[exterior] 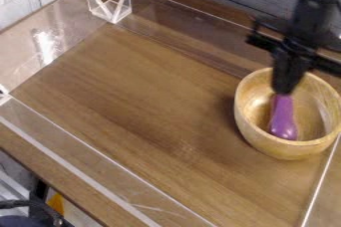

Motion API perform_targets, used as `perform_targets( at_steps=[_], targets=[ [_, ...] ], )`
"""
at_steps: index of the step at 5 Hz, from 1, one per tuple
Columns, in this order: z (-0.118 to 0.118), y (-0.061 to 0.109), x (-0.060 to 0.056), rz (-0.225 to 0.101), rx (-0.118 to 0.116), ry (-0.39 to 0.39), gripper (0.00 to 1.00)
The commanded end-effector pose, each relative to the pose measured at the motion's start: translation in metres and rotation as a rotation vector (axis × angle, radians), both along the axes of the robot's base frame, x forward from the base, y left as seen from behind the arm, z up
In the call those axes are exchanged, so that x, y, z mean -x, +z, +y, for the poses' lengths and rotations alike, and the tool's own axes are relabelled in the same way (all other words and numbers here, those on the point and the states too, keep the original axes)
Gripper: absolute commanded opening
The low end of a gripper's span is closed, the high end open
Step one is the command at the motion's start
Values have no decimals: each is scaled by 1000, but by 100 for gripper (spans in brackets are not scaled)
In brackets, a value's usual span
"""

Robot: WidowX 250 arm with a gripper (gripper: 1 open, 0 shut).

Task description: Remove the purple eggplant from inside the brown bowl and put it on the table

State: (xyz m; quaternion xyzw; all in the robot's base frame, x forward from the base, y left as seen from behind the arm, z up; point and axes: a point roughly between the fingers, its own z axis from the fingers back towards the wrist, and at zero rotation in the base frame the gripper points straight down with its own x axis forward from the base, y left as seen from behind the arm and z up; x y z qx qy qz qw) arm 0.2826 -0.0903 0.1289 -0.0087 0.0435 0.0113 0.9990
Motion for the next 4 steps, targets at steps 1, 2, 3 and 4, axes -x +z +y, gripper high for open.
perform_targets(
  at_steps=[1, 2, 3, 4],
  targets=[
    [32, 13, 14, -35, 4, 44, 0],
    [1, 8, 16, -21, 6, 15, 0],
    [-30, 1, 13, -10, 2, -22, 0],
    [-10, -5, 27, 15, -9, 10, 0]
  ],
)
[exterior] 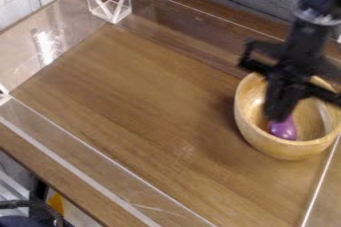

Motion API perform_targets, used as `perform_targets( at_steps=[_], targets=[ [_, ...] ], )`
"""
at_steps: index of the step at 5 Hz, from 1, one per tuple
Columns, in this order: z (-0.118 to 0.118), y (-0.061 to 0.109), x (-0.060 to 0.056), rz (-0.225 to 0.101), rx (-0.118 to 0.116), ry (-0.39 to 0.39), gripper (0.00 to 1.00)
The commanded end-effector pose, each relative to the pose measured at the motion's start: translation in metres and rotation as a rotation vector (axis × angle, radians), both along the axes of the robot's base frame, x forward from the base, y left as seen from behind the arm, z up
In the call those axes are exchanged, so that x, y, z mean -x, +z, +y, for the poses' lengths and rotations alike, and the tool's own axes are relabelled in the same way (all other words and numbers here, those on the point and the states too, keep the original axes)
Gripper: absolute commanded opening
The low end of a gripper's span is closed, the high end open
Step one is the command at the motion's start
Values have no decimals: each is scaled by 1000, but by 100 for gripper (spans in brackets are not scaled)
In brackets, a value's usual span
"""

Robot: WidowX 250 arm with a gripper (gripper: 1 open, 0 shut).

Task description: Remove the purple eggplant from inside the brown bowl and put it on the table

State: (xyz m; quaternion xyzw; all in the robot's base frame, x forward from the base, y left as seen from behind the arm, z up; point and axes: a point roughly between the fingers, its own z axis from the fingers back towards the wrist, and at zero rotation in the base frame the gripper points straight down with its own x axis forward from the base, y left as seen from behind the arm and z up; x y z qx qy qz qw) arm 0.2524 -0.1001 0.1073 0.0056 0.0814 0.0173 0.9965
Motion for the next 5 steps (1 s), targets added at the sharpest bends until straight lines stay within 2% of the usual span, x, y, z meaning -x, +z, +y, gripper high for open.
perform_targets(
  at_steps=[1, 2, 4, 5],
  targets=[
    [19, 16, 10, -57, 21, 35, 0],
    [29, 13, 22, -42, 15, 47, 0],
    [-5, 34, 1, -60, 51, -19, 0],
    [-1, 40, 6, -70, 56, -10, 0]
  ],
)
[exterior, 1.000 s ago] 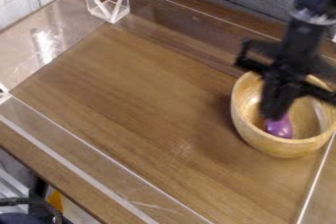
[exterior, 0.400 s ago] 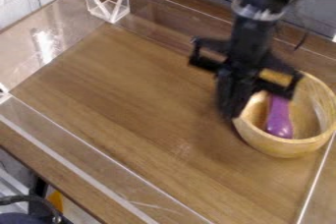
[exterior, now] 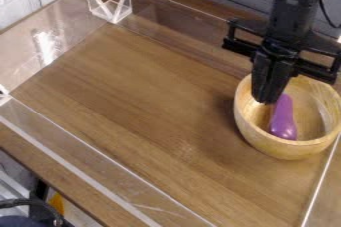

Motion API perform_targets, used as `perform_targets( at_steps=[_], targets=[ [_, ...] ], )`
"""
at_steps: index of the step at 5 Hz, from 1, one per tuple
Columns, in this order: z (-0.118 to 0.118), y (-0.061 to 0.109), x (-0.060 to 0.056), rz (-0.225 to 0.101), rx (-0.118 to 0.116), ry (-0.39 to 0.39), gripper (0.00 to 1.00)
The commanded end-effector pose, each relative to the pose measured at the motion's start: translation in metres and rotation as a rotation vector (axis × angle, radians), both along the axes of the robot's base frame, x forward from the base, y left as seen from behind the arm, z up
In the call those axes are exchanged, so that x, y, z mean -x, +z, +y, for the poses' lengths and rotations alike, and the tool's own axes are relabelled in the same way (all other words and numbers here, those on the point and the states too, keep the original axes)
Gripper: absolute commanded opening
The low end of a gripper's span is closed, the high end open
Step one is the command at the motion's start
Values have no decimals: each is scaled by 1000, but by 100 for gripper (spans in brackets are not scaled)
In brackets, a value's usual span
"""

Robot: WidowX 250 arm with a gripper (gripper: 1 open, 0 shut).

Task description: Remove the purple eggplant from inside the brown bowl and put it on the table

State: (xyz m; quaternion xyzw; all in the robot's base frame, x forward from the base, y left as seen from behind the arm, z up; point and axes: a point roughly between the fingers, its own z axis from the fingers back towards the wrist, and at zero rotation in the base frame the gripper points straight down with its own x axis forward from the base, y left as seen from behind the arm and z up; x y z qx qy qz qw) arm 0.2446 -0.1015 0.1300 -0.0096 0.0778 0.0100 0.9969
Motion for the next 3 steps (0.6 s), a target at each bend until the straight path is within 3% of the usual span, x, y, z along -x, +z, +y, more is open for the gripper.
perform_targets(
  at_steps=[1, 2, 3],
  targets=[
    [5, 13, 2, -50, 17, 12, 0],
    [18, 7, 20, -23, 7, 36, 0],
    [0, 5, 15, -19, 12, 5, 100]
  ],
)
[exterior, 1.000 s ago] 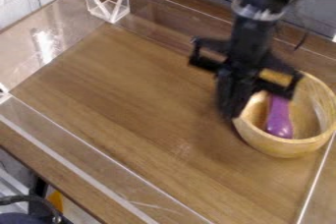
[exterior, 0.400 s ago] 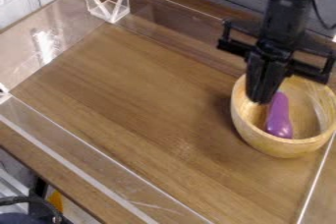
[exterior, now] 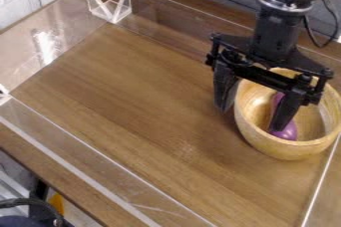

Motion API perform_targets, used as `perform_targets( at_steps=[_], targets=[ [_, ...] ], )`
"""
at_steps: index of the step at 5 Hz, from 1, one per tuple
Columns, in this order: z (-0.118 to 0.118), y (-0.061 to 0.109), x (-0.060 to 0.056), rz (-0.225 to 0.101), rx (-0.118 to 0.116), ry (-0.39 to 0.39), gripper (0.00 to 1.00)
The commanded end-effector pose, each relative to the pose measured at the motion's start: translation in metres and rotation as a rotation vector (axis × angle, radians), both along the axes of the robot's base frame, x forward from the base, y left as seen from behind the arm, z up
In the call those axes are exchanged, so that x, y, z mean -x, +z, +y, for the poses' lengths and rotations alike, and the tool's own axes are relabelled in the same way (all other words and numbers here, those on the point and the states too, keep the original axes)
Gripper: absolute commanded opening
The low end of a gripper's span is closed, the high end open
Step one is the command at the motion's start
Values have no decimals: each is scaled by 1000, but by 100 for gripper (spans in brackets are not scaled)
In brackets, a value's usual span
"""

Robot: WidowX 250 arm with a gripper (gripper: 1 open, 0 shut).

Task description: Remove the purple eggplant from inside the brown bowl and put it on the table

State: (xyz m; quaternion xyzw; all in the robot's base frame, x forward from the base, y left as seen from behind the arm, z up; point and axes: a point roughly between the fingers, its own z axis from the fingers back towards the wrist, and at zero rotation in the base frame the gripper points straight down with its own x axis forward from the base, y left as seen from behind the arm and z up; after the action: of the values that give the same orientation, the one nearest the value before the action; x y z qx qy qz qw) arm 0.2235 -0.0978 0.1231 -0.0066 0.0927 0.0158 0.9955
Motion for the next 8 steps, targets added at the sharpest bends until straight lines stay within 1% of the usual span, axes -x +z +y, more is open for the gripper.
perform_targets(
  at_steps=[1, 2, 3, 5, 7, 8],
  targets=[
    [-4, 7, -6, -38, 16, -7, 100],
    [-4, 3, -7, -29, 15, -9, 100],
    [-7, -1, -12, -31, 18, -20, 100],
    [-22, -11, -31, -55, 30, -49, 100],
    [-45, -23, -50, -77, 29, -64, 100],
    [-47, -29, -56, -85, 29, -63, 100]
  ],
)
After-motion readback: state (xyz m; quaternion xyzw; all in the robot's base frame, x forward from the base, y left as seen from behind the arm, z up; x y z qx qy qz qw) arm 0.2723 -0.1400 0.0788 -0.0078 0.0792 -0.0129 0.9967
